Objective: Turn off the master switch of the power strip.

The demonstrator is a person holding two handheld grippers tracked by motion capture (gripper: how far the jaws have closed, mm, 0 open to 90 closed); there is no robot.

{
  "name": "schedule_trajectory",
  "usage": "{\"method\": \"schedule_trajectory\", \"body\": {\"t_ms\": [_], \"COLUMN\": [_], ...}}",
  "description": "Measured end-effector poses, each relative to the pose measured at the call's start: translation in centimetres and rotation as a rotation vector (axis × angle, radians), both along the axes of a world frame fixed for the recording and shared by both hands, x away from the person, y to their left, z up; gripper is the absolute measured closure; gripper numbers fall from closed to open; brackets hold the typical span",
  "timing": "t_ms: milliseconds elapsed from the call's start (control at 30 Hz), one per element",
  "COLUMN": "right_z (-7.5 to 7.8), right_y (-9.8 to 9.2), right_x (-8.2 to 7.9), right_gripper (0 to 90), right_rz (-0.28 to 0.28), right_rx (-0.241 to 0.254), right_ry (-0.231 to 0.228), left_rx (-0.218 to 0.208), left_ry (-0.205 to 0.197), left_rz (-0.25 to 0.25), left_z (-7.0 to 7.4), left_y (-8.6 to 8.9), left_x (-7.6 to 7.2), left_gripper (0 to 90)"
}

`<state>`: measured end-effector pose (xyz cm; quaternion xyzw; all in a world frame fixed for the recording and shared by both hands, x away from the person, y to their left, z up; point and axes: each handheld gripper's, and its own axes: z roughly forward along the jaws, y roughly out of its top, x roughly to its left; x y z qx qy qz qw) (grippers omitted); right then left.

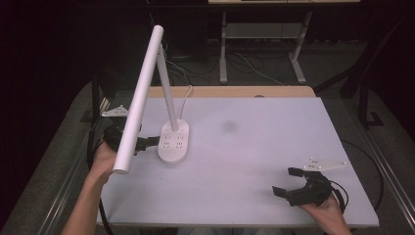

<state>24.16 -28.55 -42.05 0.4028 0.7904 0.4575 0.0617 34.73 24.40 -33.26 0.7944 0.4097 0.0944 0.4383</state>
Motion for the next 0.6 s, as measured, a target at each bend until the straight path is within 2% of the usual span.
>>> {"method": "schedule_trajectory", "body": {"t_ms": [600], "right_z": [-0.1], "right_y": [0.0], "right_x": [0.1], "right_gripper": [0.3], "right_rz": [-0.004], "right_rx": [-0.007], "right_ry": [-0.001], "left_rx": [0.028], "left_ry": [0.017], "left_rz": [0.018], "left_z": [-1.0], "left_y": [0.6], "left_x": [2.6], "left_gripper": [0.5]}}
